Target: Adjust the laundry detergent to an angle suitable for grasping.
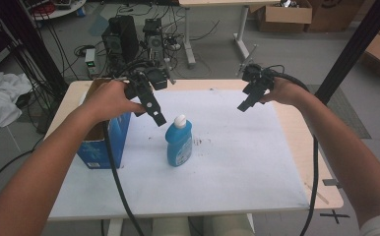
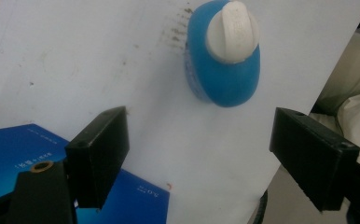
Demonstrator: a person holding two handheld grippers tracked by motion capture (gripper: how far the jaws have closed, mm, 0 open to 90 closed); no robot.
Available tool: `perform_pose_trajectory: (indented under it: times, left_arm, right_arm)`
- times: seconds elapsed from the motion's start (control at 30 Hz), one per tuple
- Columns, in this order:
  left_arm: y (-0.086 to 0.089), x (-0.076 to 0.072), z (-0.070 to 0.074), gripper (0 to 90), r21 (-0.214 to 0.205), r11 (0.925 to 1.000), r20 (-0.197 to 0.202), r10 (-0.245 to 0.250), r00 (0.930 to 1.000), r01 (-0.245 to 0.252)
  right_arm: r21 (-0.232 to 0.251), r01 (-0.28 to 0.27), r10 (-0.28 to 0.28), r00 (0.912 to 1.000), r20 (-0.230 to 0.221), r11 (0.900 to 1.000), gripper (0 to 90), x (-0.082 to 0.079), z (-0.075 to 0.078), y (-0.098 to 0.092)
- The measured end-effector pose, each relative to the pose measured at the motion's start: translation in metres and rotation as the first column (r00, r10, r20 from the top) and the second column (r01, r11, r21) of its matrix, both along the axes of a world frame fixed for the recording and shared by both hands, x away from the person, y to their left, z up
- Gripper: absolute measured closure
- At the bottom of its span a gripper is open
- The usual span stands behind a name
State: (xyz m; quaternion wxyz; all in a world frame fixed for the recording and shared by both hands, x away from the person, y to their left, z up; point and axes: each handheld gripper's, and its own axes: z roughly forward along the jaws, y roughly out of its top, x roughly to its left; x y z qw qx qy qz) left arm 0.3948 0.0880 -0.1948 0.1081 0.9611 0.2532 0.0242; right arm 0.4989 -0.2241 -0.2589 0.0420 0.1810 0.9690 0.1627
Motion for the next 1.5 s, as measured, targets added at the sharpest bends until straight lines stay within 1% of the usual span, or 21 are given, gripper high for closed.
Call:
perform_pose_trajectory:
  times: [0.07,0.3,0.33,0.37,0.4,0.5,0.57,0.6,0.63,0.67,0.7,0.87,0.93,0.97,1.13,1.23,1.33,1.43,1.5]
  left_arm:
    - [0.000,-0.001,0.002,20.2,-0.009,0.9999,0.002,0.012,0.9999,-0.012]
    - [0.001,-0.004,0.006,20.0,-0.011,0.9982,0.010,0.059,0.9982,-0.059]
    - [0.002,-0.004,0.009,19.9,-0.019,0.9971,0.010,0.074,0.9972,-0.073]
    - [0.002,-0.004,0.009,20.0,-0.019,0.9971,0.010,0.074,0.9972,-0.073]
    - [0.003,-0.005,0.011,20.0,-0.033,0.9953,0.008,0.091,0.9958,-0.091]
    - [0.004,-0.005,0.014,20.0,-0.036,0.9940,0.011,0.104,0.9945,-0.103]
    - [0.005,-0.006,0.019,19.9,-0.046,0.9908,0.012,0.128,0.9917,-0.127]
    - [0.005,-0.006,0.019,19.9,-0.046,0.9908,0.012,0.128,0.9917,-0.127]
    - [0.005,-0.006,0.020,19.9,-0.052,0.9892,0.014,0.138,0.9904,-0.137]
    - [0.005,-0.006,0.021,19.9,-0.059,0.9874,0.014,0.148,0.9889,-0.147]
    - [0.005,-0.007,0.024,19.9,-0.068,0.9838,0.019,0.167,0.9857,-0.166]
    - [0.004,-0.008,0.026,19.8,-0.066,0.9797,0.024,0.191,0.9813,-0.189]
    - [0.004,-0.008,0.028,19.8,-0.074,0.9768,0.024,0.203,0.9789,-0.201]
    - [0.002,-0.009,0.029,19.8,-0.079,0.9733,0.027,0.218,0.9755,-0.216]
    - [-0.001,-0.011,0.031,19.8,-0.074,0.9726,0.031,0.223,0.9743,-0.220]
    - [-0.002,-0.011,0.032,19.9,-0.078,0.9719,0.031,0.225,0.9738,-0.222]
    - [-0.002,-0.013,0.033,19.9,-0.068,0.9742,0.032,0.218,0.9754,-0.215]
    - [-0.001,-0.011,0.034,20.0,-0.077,0.9720,0.033,0.225,0.9738,-0.222]
    - [0.000,-0.010,0.033,20.0,-0.074,0.9712,0.034,0.230,0.9727,-0.227]
  right_arm:
    - [0.001,-0.004,0.004,1.0000,0.002,1.0000,16.8,-0.001,0.000,0.000]
    - [-0.001,0.002,-0.002,1.0000,0.009,1.0000,16.4,-0.003,0.002,0.000]
    - [0.002,-0.010,0.010,0.9998,0.017,0.9999,16.4,-0.003,0.003,0.000]
    - [0.002,-0.010,0.010,0.9998,0.017,0.9999,16.4,-0.003,0.003,0.000]
    - [0.002,-0.005,0.005,0.9999,0.015,1.0000,16.4,-0.005,0.004,0.000]
    - [0.004,-0.009,0.009,0.9998,0.020,1.0000,16.5,-0.005,0.004,-0.001]
    - [0.005,-0.007,0.007,0.9998,0.019,1.0000,16.5,-0.006,0.005,-0.001]
    - [0.005,-0.007,0.007,0.9998,0.019,1.0000,16.5,-0.006,0.005,-0.001]
    - [0.003,-0.008,0.008,0.9998,0.019,1.0000,16.6,-0.006,0.005,-0.002]
    - [0.003,-0.008,0.008,0.9998,0.019,1.0000,16.7,-0.006,0.005,-0.002]
    - [0.002,-0.008,0.008,0.9997,0.023,1.0000,16.7,-0.006,0.005,-0.002]
    - [0.001,-0.008,0.008,0.9996,0.026,1.0000,16.6,-0.007,0.006,-0.002]
    - [0.002,-0.009,0.009,0.9996,0.026,1.0000,16.7,-0.007,0.006,-0.002]
    - [0.000,-0.007,0.007,0.9997,0.025,1.0000,16.6,-0.007,0.006,-0.002]
    - [0.000,-0.006,0.006,0.9997,0.025,1.0000,16.6,-0.007,0.006,-0.002]
    - [-0.001,-0.006,0.006,0.9997,0.025,1.0000,16.6,-0.007,0.006,-0.002]
    - [0.000,-0.014,0.014,0.9996,0.025,0.9999,16.8,-0.008,0.007,-0.002]
    - [-0.002,-0.011,0.011,0.9997,0.022,0.9999,16.6,-0.009,0.007,-0.001]
    - [-0.009,-0.011,0.011,0.9998,0.019,0.9999,16.7,-0.010,0.006,-0.001]
